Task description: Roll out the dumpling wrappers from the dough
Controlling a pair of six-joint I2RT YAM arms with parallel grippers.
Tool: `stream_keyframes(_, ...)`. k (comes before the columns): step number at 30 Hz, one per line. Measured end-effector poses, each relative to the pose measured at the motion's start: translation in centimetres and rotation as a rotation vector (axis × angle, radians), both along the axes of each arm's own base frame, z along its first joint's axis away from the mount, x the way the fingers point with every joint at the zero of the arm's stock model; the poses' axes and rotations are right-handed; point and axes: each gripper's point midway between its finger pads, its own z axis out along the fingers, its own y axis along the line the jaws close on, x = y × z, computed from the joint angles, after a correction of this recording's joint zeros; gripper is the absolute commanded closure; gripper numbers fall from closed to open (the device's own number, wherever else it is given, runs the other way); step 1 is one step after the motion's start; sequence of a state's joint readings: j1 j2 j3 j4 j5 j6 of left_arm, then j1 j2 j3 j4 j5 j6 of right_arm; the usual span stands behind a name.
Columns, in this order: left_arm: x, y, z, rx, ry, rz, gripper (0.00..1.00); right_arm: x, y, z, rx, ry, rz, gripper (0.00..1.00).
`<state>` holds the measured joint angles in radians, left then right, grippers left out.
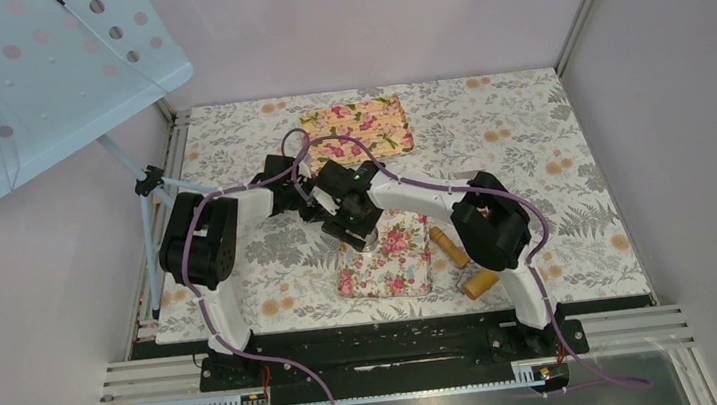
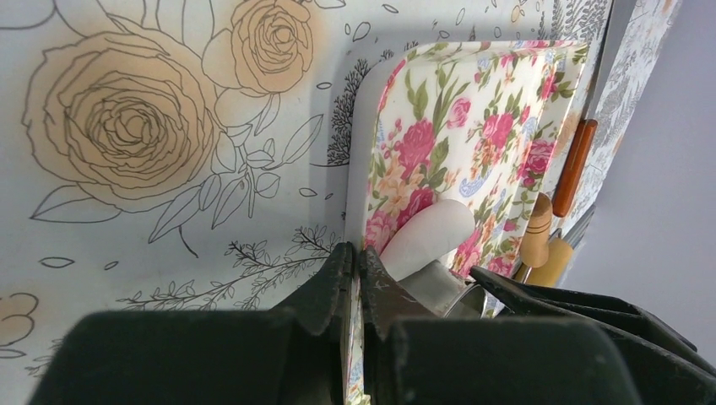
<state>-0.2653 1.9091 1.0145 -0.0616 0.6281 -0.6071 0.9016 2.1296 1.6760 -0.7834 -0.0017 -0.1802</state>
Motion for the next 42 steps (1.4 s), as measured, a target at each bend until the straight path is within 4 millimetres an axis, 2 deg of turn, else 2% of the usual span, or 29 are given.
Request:
stream_keyframes(22, 0.2, 0.7, 0.3, 0.031, -0.018, 0.035, 1.0, -0.2, -0.7, -0.1, 0.031, 0.008, -0.055, 0.85)
stream_keyframes(25, 0.9, 1.4, 0.4, 0.052, -0.04, 0.062, 1.0, -0.2, -0.9, -0.1, 0.035, 0.014, -0.064, 0.86)
stream_keyframes(29, 1.4, 3.7, -0.6, 0.104, -0.022, 0.13, 1.0, -0.7, -1.9, -0.1, 0.014, 0.036, -0.074, 0.86)
stream_keyframes(34, 1.8, 4.1, -0.6, 0.105, -0.028, 0.143, 1.0, -1.1, -2.5, -0.1, 0.003, 0.066, -0.079, 0.86)
stream_keyframes(39, 1.4, 3.3, -0.3, 0.07, -0.022, 0.106, 0.8, -1.6, -2.9, -0.1, 0.004, 0.102, -0.067, 0.86)
stream_keyframes(42, 1.6, 2.0, 0.3, 0.043, -0.037, 0.061, 0.76, -1.9, -3.1, -0.1, 0.014, 0.131, -0.055, 0.86)
